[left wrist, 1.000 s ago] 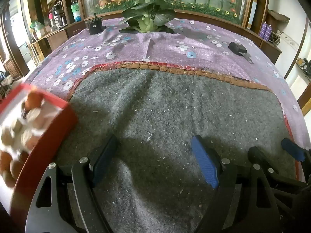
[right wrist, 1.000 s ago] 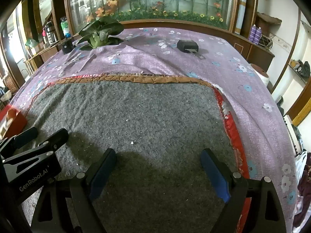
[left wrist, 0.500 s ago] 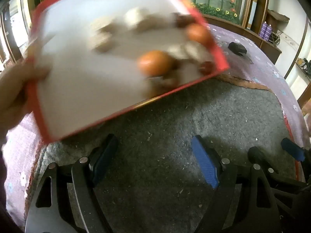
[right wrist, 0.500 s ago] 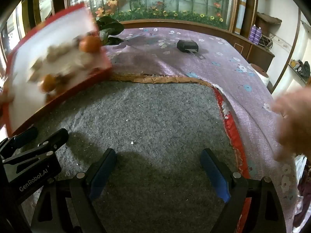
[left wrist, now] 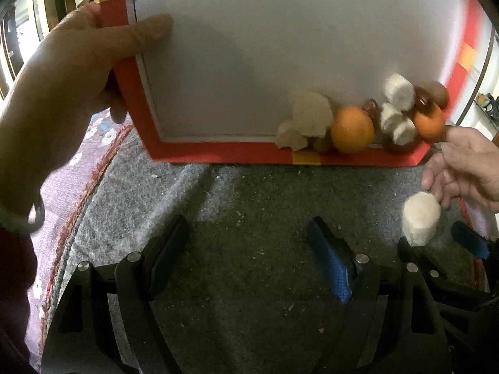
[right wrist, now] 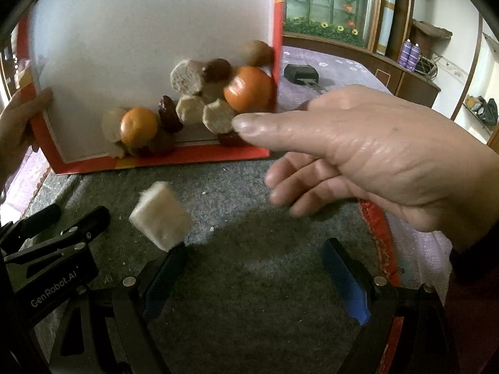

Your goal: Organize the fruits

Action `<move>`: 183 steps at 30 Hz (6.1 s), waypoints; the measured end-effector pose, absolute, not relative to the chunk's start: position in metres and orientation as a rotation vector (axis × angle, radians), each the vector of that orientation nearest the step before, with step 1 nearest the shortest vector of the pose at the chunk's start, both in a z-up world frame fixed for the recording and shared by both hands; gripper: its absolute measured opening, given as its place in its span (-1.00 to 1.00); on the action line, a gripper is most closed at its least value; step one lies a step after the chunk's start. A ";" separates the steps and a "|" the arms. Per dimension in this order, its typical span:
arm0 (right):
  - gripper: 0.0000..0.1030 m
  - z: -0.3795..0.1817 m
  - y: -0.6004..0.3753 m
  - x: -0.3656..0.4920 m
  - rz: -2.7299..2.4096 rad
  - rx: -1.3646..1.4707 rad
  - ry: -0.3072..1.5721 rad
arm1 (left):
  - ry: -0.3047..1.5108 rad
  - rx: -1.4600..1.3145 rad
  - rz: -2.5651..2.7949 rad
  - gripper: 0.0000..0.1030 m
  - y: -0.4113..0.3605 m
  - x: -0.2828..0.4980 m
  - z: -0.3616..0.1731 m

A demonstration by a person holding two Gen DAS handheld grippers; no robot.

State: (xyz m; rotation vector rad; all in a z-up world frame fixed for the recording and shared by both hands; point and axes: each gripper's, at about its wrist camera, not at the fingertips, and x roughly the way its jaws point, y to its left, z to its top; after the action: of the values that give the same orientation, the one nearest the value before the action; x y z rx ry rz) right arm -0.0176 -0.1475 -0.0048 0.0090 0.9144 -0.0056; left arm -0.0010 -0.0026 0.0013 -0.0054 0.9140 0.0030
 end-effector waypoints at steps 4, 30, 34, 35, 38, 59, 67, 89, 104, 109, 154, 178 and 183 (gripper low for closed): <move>0.73 -0.002 -0.147 -0.017 -0.005 0.009 0.915 | 0.914 -0.005 0.003 0.56 -0.003 -0.002 0.002; 0.73 -0.005 -0.150 -0.016 -0.005 0.009 0.915 | 0.914 -0.006 0.003 0.56 -0.001 0.000 0.000; 0.73 -0.005 -0.150 -0.016 -0.005 0.009 0.915 | 0.914 -0.006 0.003 0.56 -0.001 0.000 0.000; 0.73 -0.005 -0.150 -0.016 -0.005 0.009 0.915 | 0.914 -0.006 0.003 0.56 -0.001 0.000 0.000; 0.73 -0.005 -0.150 -0.016 -0.005 0.009 0.915 | 0.914 -0.006 0.003 0.56 -0.001 0.000 0.000; 0.73 -0.005 -0.150 -0.016 -0.005 0.009 0.916 | 0.916 -0.001 0.005 0.58 -0.007 0.001 0.001; 0.73 -0.005 -0.150 -0.016 -0.006 0.007 0.916 | 0.916 -0.002 0.005 0.58 -0.007 0.001 0.001; 0.73 -0.004 -0.151 -0.016 0.023 0.004 0.920 | 0.920 -0.003 0.003 0.58 -0.007 0.001 0.001; 0.68 0.033 -0.190 -0.065 0.126 0.058 0.838 | 0.985 0.025 -0.199 0.57 0.019 -0.037 0.028; 0.68 0.034 -0.193 -0.070 0.110 0.041 0.837 | 0.978 0.087 -0.288 0.57 -0.015 -0.039 0.027; -0.03 0.020 -0.137 -0.018 0.179 -0.034 0.919 | 0.951 0.045 -0.197 -0.39 0.032 -0.052 0.028; -0.49 0.020 -0.142 -0.031 0.277 0.047 0.893 | 0.927 0.038 -0.190 -0.39 0.034 -0.057 0.040; -0.49 0.039 -0.117 -0.046 0.360 0.027 0.861 | 0.897 0.017 -0.164 -0.38 0.053 -0.068 0.058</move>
State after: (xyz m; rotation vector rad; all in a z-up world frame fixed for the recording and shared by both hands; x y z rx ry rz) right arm -0.0455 -0.1166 0.0391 0.0272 0.8612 0.3596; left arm -0.0683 0.0528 0.0577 0.0173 0.8967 -0.1639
